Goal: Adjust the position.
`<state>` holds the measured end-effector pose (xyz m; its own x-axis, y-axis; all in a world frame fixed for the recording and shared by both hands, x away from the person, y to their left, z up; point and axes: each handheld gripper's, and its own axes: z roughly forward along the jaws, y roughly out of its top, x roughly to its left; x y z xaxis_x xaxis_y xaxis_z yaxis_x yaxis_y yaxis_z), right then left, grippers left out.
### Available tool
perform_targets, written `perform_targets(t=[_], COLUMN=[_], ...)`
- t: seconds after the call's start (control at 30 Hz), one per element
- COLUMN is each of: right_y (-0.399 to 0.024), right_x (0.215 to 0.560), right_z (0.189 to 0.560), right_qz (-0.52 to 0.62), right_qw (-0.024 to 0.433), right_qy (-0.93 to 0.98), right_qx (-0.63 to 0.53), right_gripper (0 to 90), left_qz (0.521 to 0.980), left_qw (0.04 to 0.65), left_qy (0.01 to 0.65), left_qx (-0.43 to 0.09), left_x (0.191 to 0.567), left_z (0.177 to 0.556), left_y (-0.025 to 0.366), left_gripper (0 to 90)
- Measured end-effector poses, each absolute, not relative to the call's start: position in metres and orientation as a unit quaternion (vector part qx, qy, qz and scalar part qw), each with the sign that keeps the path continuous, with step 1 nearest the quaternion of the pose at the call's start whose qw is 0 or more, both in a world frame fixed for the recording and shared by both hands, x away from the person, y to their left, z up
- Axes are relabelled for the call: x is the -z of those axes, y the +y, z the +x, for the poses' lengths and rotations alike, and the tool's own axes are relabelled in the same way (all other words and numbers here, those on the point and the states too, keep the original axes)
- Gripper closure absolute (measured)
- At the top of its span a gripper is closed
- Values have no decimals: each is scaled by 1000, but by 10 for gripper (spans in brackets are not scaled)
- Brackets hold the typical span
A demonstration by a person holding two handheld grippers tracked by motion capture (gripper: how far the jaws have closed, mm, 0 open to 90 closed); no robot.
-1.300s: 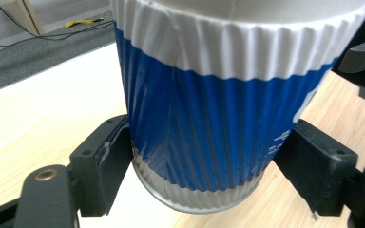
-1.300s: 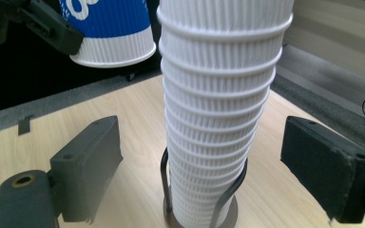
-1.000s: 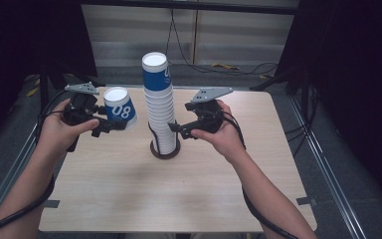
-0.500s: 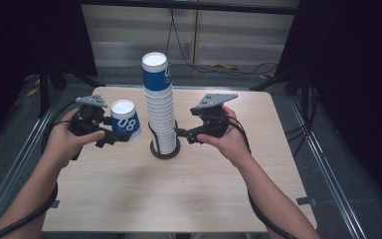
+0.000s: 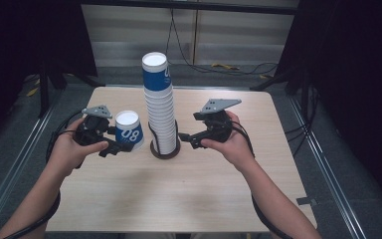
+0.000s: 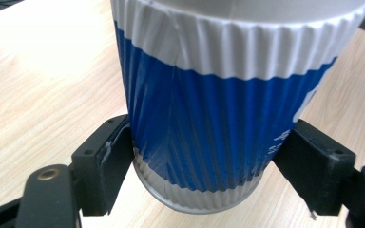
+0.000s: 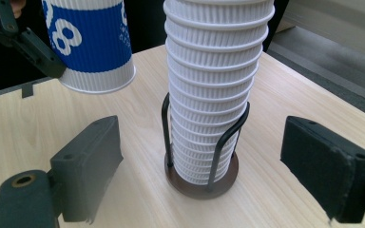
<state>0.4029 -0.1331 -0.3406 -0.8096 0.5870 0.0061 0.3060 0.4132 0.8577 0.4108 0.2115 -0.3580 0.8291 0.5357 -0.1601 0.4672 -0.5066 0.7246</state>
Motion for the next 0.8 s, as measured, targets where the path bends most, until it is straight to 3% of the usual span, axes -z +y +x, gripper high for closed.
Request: perform_targets(t=[0.8], right_y=[-149], right_x=[360], right_z=[395], right_qz=[273], right_qw=[145], right_qy=[831], right_qx=[-463], right_gripper=[132], left_qz=[895], left_qw=[362], left_qy=[260], left_qx=[-26], left_x=[379], left_z=[398], left_y=[190], left_gripper=[229])
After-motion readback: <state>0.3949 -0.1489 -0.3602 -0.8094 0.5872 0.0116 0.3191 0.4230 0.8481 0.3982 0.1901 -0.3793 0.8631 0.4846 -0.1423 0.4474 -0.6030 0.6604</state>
